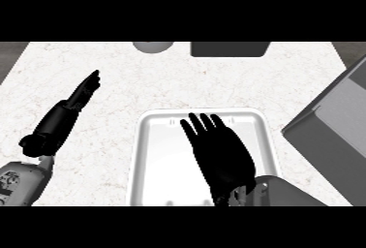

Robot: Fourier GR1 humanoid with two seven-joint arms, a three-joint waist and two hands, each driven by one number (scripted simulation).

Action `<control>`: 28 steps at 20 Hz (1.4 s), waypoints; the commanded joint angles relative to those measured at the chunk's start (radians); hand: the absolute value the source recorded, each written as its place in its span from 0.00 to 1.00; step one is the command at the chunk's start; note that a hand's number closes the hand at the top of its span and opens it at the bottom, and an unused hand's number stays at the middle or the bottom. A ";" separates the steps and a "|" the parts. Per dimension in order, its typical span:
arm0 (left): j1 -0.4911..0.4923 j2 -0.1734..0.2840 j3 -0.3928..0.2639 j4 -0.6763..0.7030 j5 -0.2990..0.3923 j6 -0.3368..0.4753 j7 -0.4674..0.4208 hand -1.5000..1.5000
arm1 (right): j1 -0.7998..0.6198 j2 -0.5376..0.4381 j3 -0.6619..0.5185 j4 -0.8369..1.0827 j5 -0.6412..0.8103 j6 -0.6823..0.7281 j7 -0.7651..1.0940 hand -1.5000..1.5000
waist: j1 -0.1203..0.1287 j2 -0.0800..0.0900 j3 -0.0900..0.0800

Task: Pick the cupcake from the tray and place it in the cardboard box

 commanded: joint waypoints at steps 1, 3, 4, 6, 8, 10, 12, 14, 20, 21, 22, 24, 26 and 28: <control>0.005 -0.023 0.006 0.002 -0.034 -0.008 -0.008 0.50 | -0.061 0.067 -0.051 0.082 0.048 0.061 0.076 0.00 | 0.002 0.001 0.000; -0.012 -0.045 0.025 0.025 -0.028 -0.025 -0.006 0.50 | -0.015 0.020 -0.059 0.119 0.099 0.019 -0.040 0.00 | -0.001 0.003 0.000; -0.043 -0.063 0.030 0.030 -0.044 -0.006 0.036 0.50 | -0.055 0.101 -0.071 0.131 0.090 0.062 0.028 0.00 | -0.001 0.002 0.000; 0.004 -0.068 0.019 -0.022 -0.059 -0.016 0.035 0.50 | -0.015 0.068 -0.056 0.167 0.140 0.048 -0.044 0.00 | 0.001 0.001 0.001; 0.005 -0.052 0.050 -0.033 -0.054 -0.043 0.057 0.50 | 0.053 0.063 -0.043 0.120 0.161 0.061 -0.044 0.00 | -0.002 0.001 0.001; 0.053 -0.055 0.043 -0.062 -0.069 -0.042 0.039 0.50 | 0.050 0.088 -0.006 0.202 0.242 0.004 -0.061 0.00 | 0.003 0.001 0.001; 0.059 -0.098 0.043 0.041 -0.107 -0.044 -0.069 0.50 | 0.016 0.111 -0.069 0.204 0.218 0.080 -0.057 0.00 | -0.002 0.002 0.000; 0.073 -0.070 0.063 -0.117 -0.091 -0.050 0.075 0.50 | 0.081 0.090 -0.045 0.218 0.280 0.017 -0.115 0.00 | 0.003 0.000 0.001; 0.031 -0.154 0.069 -0.057 -0.152 -0.067 0.081 0.50 | 0.072 0.152 -0.125 0.263 0.325 0.042 -0.195 0.00 | -0.001 0.001 0.001; 0.047 -0.103 0.127 -0.038 -0.119 -0.120 0.022 0.50 | 0.062 0.169 -0.112 0.362 0.363 -0.032 -0.244 0.00 | 0.003 0.002 0.001; 0.046 -0.117 0.119 -0.088 -0.133 -0.123 0.061 0.50 | 0.100 0.156 -0.120 0.284 0.350 0.043 -0.228 0.00 | 0.000 0.001 0.001; 0.014 -0.151 0.099 -0.080 -0.159 -0.086 0.114 0.50 | 0.073 0.093 -0.177 0.364 0.347 -0.011 -0.339 0.00 | 0.001 0.002 0.001; 0.027 -0.175 0.121 -0.049 -0.172 -0.116 0.065 0.50 | 0.134 0.176 -0.135 0.274 0.391 0.069 -0.231 0.00 | -0.002 0.001 0.001; 0.080 -0.148 0.138 -0.110 -0.174 -0.123 0.042 0.50 | 0.143 0.141 -0.124 0.367 0.444 -0.023 -0.294 0.00 | 0.003 0.001 0.001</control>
